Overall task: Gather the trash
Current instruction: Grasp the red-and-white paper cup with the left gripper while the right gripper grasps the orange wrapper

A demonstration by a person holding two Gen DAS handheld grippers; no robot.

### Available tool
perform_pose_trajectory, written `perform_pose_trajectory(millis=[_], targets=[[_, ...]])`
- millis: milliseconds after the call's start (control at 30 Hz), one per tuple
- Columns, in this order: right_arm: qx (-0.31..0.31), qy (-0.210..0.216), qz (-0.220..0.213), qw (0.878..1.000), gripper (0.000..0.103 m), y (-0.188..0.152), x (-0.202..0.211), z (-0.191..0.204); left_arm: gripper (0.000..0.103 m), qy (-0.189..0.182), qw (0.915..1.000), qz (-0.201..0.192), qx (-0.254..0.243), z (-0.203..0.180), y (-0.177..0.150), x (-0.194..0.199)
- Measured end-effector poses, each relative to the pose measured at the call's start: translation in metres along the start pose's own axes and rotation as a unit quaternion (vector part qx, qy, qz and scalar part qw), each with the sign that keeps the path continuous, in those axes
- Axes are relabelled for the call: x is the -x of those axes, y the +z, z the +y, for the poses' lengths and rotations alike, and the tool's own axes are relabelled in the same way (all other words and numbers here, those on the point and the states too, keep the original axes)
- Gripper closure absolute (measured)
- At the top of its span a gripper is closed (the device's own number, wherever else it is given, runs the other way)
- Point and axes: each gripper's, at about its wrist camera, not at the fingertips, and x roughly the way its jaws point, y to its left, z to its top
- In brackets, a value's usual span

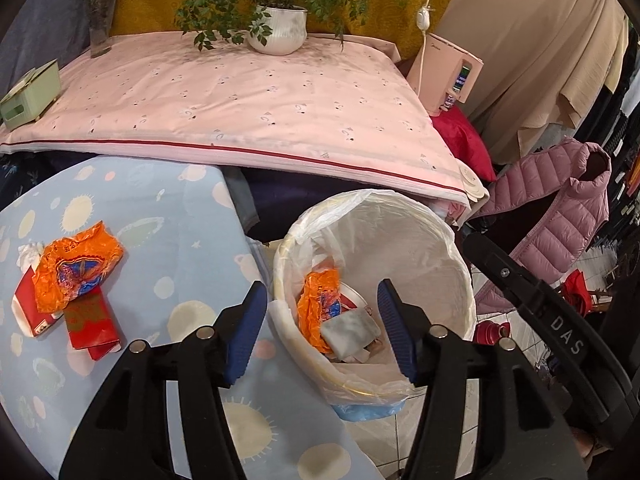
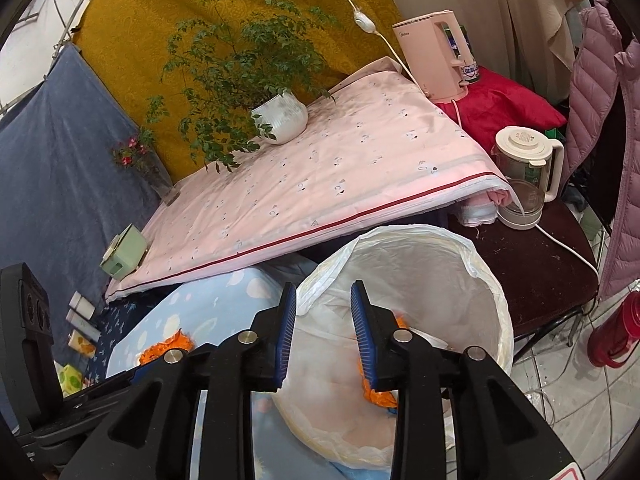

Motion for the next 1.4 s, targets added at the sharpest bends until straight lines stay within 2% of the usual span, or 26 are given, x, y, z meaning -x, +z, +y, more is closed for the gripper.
perform_pose_trajectory(millis=[367,567,767,900,1033,1133,1400], targets=[[0.028,0.014,0.018,0.999,0.071,-0.012,-0.008,0.029,0.046,0.03,0.9986,-0.008,0.042,0.044,-0.011,0.014],[0.049,0.027,0.03,0.998,0.071,-0.021,-0.015,0.053,0.042,0.053,0.9958,-0.013,0.073,0.079,-0.019,0.025],[0.073,0.041,0.045,0.995,0.07,-0.032,-0.024,0.084,0.042,0.08,0.9914,-0.018,0.102,0.118,-0.03,0.036],[0.093,0.05,0.057,0.993,0.066,-0.041,-0.032,0.106,0.042,0.099,0.9864,-0.018,0.13,0.149,-0.039,0.043],[0.117,0.06,0.071,0.989,0.065,-0.053,-0.041,0.131,0.041,0.118,0.9799,-0.02,0.159,0.181,-0.048,0.051],[0.131,0.067,0.081,0.986,0.065,-0.061,-0.048,0.149,0.036,0.136,0.974,-0.024,0.179,0.202,-0.055,0.058],[0.173,0.083,0.109,0.975,0.06,-0.085,-0.07,0.192,0.035,0.165,0.9603,-0.019,0.224,0.256,-0.07,0.065]])
